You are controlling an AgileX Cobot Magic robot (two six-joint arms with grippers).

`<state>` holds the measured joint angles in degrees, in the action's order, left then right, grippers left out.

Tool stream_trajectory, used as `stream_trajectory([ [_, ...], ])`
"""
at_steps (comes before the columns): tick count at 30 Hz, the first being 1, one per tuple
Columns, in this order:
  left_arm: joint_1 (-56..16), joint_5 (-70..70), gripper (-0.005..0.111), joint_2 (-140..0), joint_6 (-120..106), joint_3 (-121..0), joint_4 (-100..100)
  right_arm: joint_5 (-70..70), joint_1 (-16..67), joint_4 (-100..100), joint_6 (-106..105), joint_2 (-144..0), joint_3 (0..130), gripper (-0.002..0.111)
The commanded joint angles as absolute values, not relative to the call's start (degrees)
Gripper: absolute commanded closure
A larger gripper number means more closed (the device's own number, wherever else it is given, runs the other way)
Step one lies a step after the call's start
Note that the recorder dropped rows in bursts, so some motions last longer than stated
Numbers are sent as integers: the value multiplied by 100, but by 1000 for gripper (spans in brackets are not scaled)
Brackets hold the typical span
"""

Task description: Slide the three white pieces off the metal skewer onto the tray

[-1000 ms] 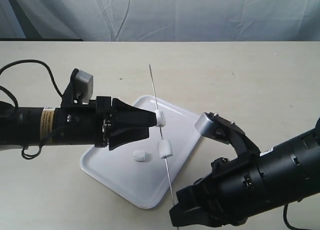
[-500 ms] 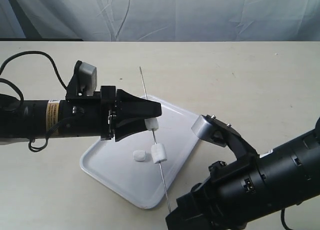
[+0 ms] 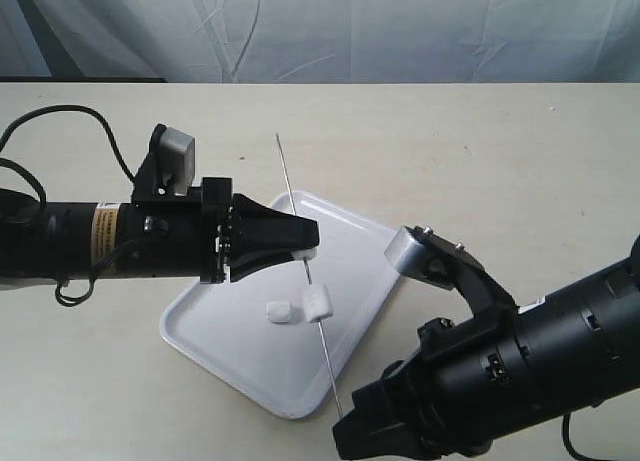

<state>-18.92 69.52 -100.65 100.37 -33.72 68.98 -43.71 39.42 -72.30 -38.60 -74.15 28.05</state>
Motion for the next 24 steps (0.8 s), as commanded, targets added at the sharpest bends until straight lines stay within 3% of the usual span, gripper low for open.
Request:
stream_trajectory([
  [1,-1953,6996,87,-10032,10034,-3398,6893,-4273,3943,-7214,-3936,-7361,2782,109],
  [24,-1953,6996,91,-10032,9983,-3460,6471,-4506,3943,-6746,-3896,-7361,2761,109],
])
